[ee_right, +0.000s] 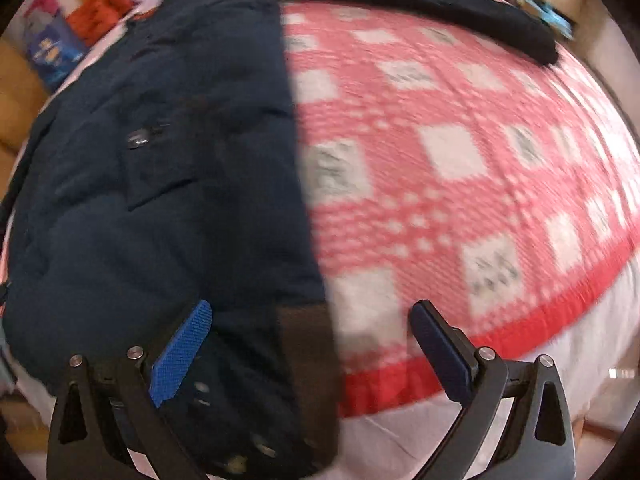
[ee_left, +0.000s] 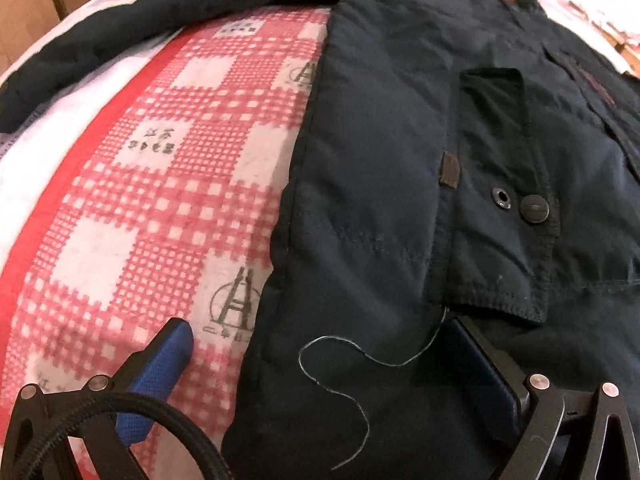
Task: Fold large clothes
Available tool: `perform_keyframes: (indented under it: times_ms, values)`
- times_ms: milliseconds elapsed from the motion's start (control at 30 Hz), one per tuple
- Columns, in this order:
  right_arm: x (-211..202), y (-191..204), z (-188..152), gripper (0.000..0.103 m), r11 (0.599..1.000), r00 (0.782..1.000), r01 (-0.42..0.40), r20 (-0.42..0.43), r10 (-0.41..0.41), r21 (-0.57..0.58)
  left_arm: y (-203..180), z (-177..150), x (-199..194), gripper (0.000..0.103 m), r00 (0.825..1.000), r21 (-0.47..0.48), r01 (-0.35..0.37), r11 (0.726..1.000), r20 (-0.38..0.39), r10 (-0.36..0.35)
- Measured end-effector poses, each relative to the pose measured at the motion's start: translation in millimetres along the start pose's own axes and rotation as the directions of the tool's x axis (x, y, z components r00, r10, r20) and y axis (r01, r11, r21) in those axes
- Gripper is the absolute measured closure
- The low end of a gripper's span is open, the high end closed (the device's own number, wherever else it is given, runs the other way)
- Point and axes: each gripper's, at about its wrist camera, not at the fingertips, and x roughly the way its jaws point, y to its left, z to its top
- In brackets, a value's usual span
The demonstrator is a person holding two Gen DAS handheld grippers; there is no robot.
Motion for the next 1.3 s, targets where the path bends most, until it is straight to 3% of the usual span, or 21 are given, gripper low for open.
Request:
perform_keyframes:
  times_ms: [67, 133, 200, 233, 467, 667, 833, 933, 1033, 1167, 1300]
  values:
    - [-1.7, 8.2, 0.0, 0.031, 0.999, 1.000, -0.026, 0.014, 0.027, -0.034, -0.4, 2.1, 0.1, 0.000, 1.000, 0.016, 0.006, 1.000, -0.011, -0.006]
    - [-3.9, 10.2, -2.4, 0.061, 0.998, 0.999, -0.020, 0.039, 0.022, -0.053, -4.4, 4.4, -0.7, 0.000, 1.000, 0.057, -0.008, 0.998, -0.015, 0.009]
    - [-10.2, 9.1, -5.2, 0.079, 0.998, 0.998, -0.019, 0.061, 0.022, -0.052, -3.1, 4.8, -2.9, 0.000, 1.000, 0.061, -0.010, 0.998, -0.021, 0.011]
    - [-12.1, 7.7, -5.3, 0.083, 0.999, 0.997, -0.023, 0.067, 0.026, -0.044, -2.4, 4.9, -4.8, 0.000, 1.000, 0.059, -0.010, 0.998, -0.024, 0.011]
    - [-28.2, 14.2, -10.1, 0.094, 0.992, 0.995, 0.031, 0.097, -0.019, -0.121, 11.9, 1.8, -28.6, 0.000, 1.000, 0.030, -0.020, 0.999, 0.003, 0.020]
    - [-53.4, 1.0, -28.5, 0.098, 0.993, 0.998, 0.033, 0.049, -0.028, -0.111, 14.2, -5.0, -48.8, 0.000, 1.000, 0.040, -0.022, 0.999, 0.010, 0.022]
    - [-56.0, 6.3, -10.9, 0.097, 0.983, 0.995, 0.081, 0.063, -0.071, -0.168, 0.9, 3.8, -44.1, 0.000, 0.990, 0.074, -0.143, 0.987, 0.008, 0.143]
    - [-63.2, 15.7, 14.2, 0.096, 0.974, 0.981, 0.142, 0.157, -0.114, -0.177, -23.8, 26.6, -65.9, 0.000, 0.982, 0.116, -0.157, 0.981, 0.127, 0.142]
    - [-62.8, 32.8, 51.9, 0.096, 0.967, 0.969, 0.138, 0.232, -0.087, -0.215, -61.0, 56.6, -73.4, 0.000, 0.976, 0.150, -0.112, 0.982, 0.200, 0.081]
    - [-31.3, 81.6, 126.3, 0.096, 0.943, 0.963, 0.100, 0.268, -0.011, -0.319, -122.9, 102.7, -53.8, 0.000, 0.972, 0.175, -0.011, 0.985, 0.233, -0.031]
    - [13.5, 127.7, 215.9, 0.096, 0.939, 0.959, 0.042, 0.278, 0.059, -0.342, -190.1, 160.1, -15.5, 0.000, 0.962, 0.138, 0.130, 0.982, 0.224, -0.159]
